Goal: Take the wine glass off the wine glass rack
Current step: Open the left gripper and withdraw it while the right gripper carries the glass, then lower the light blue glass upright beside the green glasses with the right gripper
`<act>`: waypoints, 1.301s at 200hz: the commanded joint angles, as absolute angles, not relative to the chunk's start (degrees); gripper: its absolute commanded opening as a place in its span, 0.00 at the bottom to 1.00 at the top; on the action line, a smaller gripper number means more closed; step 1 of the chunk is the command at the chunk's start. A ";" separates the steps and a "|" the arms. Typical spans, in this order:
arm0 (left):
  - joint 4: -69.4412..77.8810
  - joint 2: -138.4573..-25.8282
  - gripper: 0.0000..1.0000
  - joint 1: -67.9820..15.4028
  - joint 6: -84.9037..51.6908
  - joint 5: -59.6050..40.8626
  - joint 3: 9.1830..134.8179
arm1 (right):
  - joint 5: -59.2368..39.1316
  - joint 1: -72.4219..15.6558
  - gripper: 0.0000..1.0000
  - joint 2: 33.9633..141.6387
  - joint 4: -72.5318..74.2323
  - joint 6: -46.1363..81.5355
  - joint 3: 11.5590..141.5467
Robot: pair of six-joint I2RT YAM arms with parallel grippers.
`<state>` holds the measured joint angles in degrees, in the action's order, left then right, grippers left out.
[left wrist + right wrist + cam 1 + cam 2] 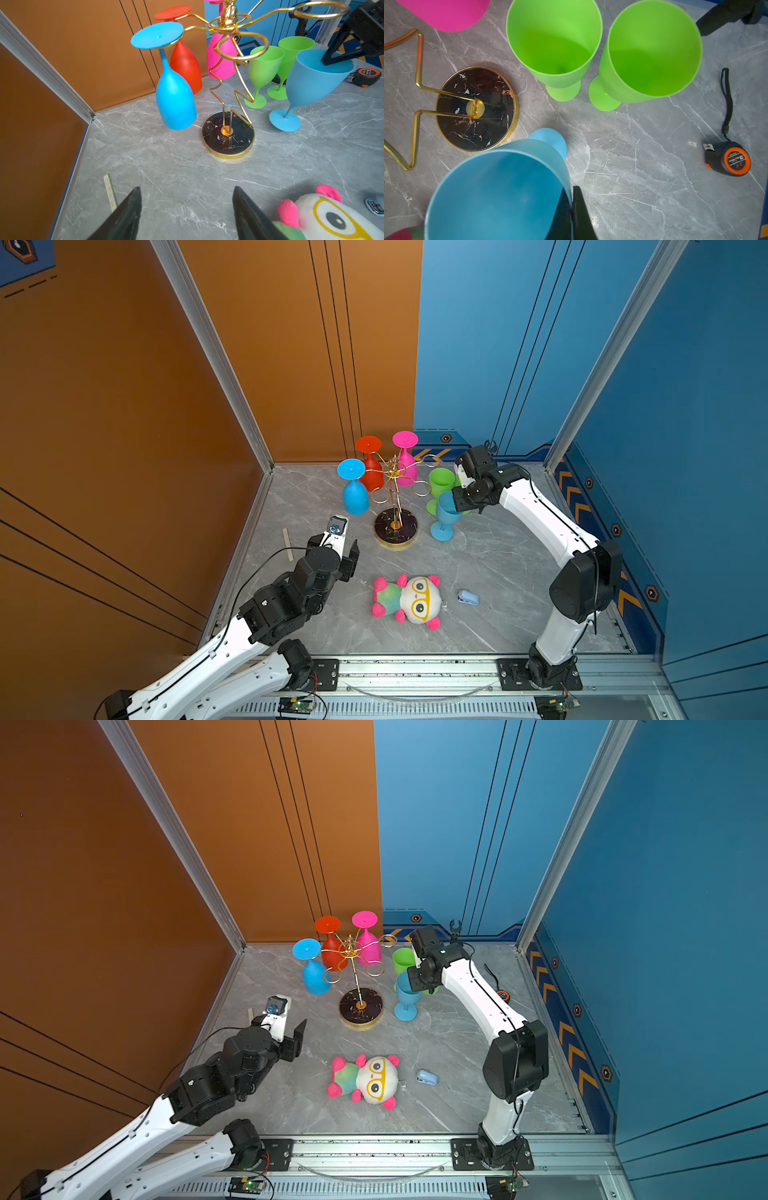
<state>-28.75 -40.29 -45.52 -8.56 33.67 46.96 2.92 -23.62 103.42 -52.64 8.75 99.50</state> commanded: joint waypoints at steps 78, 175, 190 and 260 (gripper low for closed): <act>-33.82 -39.22 0.70 -29.58 -17.03 15.44 47.65 | 4.00 -23.83 0.00 109.41 -51.69 7.92 105.09; -35.13 -37.71 0.70 -22.68 -18.28 11.17 47.19 | 3.73 -23.83 0.01 111.98 -51.85 8.08 106.48; -35.07 -37.80 0.70 -22.08 -18.37 10.82 47.20 | 3.49 -23.82 0.01 112.22 -51.85 7.98 106.47; -35.07 -38.46 0.70 -20.36 -18.37 8.31 47.61 | 3.20 -23.82 0.11 113.10 -51.81 7.88 106.69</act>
